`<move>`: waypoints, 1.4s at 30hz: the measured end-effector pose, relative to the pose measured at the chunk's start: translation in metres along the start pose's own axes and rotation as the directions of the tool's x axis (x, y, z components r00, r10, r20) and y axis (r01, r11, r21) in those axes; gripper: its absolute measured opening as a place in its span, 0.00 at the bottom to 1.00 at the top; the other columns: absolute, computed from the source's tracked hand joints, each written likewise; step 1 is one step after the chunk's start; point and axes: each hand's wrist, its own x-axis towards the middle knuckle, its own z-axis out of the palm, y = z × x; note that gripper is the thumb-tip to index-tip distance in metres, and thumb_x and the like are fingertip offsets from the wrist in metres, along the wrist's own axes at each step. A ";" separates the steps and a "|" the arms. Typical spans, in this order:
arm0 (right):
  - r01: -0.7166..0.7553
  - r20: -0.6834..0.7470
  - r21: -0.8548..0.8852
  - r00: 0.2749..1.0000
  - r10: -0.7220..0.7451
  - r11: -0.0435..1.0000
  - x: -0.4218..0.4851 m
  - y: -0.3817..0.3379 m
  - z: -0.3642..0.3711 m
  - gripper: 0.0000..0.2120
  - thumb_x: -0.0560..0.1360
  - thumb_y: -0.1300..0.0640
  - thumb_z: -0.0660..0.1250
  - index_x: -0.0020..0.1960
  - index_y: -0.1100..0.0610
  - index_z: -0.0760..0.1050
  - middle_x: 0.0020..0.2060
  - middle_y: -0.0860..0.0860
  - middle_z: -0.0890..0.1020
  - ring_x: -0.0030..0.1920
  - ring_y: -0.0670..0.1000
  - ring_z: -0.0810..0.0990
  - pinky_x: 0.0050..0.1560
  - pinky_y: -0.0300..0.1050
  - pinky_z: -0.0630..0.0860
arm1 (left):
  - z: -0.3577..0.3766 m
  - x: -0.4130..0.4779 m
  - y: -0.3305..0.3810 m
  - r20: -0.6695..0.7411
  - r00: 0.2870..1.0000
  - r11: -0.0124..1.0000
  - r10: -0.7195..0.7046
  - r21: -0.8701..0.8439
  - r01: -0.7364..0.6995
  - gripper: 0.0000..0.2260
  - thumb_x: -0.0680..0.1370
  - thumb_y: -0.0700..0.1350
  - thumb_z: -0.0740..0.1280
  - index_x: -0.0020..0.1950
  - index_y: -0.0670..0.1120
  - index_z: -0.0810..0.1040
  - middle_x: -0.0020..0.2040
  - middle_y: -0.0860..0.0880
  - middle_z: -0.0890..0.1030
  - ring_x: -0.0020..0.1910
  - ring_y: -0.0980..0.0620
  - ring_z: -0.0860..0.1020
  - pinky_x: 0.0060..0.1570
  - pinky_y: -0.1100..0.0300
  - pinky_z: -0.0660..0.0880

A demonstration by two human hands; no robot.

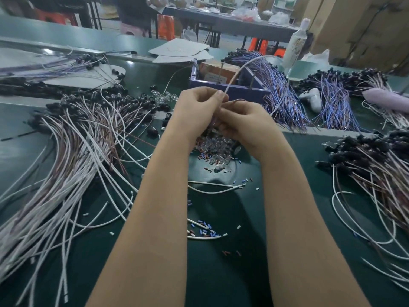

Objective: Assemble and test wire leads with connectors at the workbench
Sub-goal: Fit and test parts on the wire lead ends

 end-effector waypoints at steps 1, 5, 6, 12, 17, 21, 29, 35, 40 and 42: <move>-0.004 -0.050 0.044 0.999 0.006 0.999 0.000 -0.001 -0.001 0.04 0.76 0.61 0.67 0.42 0.58 0.77 0.30 0.50 0.80 0.30 0.45 0.77 0.35 0.37 0.75 | -0.001 0.001 -0.001 -0.002 1.000 1.000 -0.014 -0.008 0.014 0.06 0.80 0.42 0.63 0.48 0.44 0.80 0.41 0.47 0.80 0.37 0.53 0.77 0.41 0.62 0.76; 0.003 -0.207 0.245 0.977 0.050 0.969 0.000 -0.005 -0.006 0.05 0.76 0.63 0.67 0.42 0.58 0.76 0.27 0.48 0.80 0.28 0.44 0.77 0.31 0.34 0.75 | -0.003 0.002 -0.006 0.077 0.987 0.988 -0.144 0.057 0.140 0.09 0.82 0.46 0.60 0.47 0.49 0.79 0.44 0.51 0.82 0.40 0.58 0.81 0.43 0.64 0.77; 0.001 -0.218 0.261 0.974 0.058 0.965 0.000 -0.005 -0.008 0.04 0.76 0.62 0.67 0.42 0.58 0.77 0.27 0.48 0.80 0.29 0.45 0.76 0.32 0.35 0.75 | -0.002 0.001 -0.007 0.108 0.979 0.985 -0.171 0.056 0.166 0.10 0.82 0.46 0.59 0.46 0.49 0.78 0.44 0.51 0.83 0.41 0.58 0.82 0.46 0.61 0.78; -0.017 -0.190 0.332 0.978 0.085 0.943 0.000 -0.003 -0.008 0.03 0.74 0.62 0.69 0.42 0.59 0.79 0.27 0.47 0.78 0.30 0.45 0.72 0.31 0.34 0.71 | 0.005 0.000 -0.006 0.129 0.980 0.987 -0.149 -0.037 0.155 0.06 0.80 0.43 0.64 0.44 0.47 0.78 0.39 0.50 0.82 0.37 0.58 0.80 0.41 0.64 0.79; -0.034 -0.143 0.386 0.985 0.097 0.922 0.000 -0.003 -0.008 0.03 0.74 0.64 0.68 0.42 0.62 0.79 0.27 0.49 0.78 0.29 0.44 0.71 0.30 0.32 0.70 | 0.007 0.000 -0.007 0.072 0.994 0.996 -0.082 -0.032 0.085 0.06 0.79 0.40 0.65 0.42 0.46 0.76 0.36 0.49 0.79 0.33 0.58 0.76 0.35 0.67 0.76; -0.023 -0.163 0.375 0.982 0.091 0.927 0.000 -0.004 -0.007 0.03 0.75 0.64 0.68 0.42 0.62 0.79 0.27 0.49 0.78 0.28 0.44 0.72 0.29 0.32 0.71 | 0.006 0.001 -0.007 0.044 0.998 0.997 -0.038 0.064 0.035 0.07 0.79 0.41 0.65 0.41 0.47 0.76 0.35 0.50 0.79 0.30 0.60 0.75 0.30 0.70 0.72; -0.012 -0.198 0.426 0.974 0.106 0.905 0.002 -0.005 -0.003 0.05 0.75 0.64 0.67 0.41 0.61 0.78 0.25 0.48 0.77 0.26 0.43 0.71 0.27 0.32 0.69 | 0.009 0.001 -0.009 -0.047 0.999 0.998 -0.015 0.060 0.018 0.06 0.76 0.42 0.67 0.39 0.47 0.77 0.33 0.52 0.80 0.31 0.61 0.76 0.33 0.69 0.71; -0.015 -0.208 0.430 0.971 0.115 0.903 0.003 -0.005 -0.002 0.05 0.75 0.64 0.68 0.40 0.60 0.77 0.24 0.48 0.77 0.25 0.42 0.71 0.26 0.32 0.69 | 0.007 0.003 -0.009 -0.088 0.993 0.997 -0.078 0.015 0.079 0.08 0.76 0.42 0.67 0.37 0.48 0.76 0.33 0.52 0.73 0.32 0.58 0.68 0.28 0.71 0.67; 0.019 -0.276 0.465 0.953 0.124 0.885 0.004 -0.005 -0.006 0.06 0.75 0.64 0.68 0.39 0.58 0.76 0.23 0.47 0.77 0.24 0.42 0.72 0.25 0.32 0.70 | 0.007 0.005 -0.007 -0.077 0.973 0.974 -0.218 -0.074 0.212 0.05 0.75 0.44 0.67 0.41 0.45 0.78 0.39 0.48 0.73 0.40 0.52 0.69 0.41 0.58 0.66; 0.029 -0.290 0.471 0.949 0.124 0.882 0.004 -0.005 -0.010 0.06 0.75 0.64 0.68 0.40 0.58 0.76 0.23 0.47 0.77 0.24 0.42 0.72 0.25 0.32 0.70 | 0.003 0.006 -0.008 -0.098 0.967 0.968 -0.235 -0.108 0.225 0.04 0.75 0.44 0.68 0.41 0.46 0.78 0.39 0.50 0.75 0.40 0.54 0.71 0.42 0.60 0.67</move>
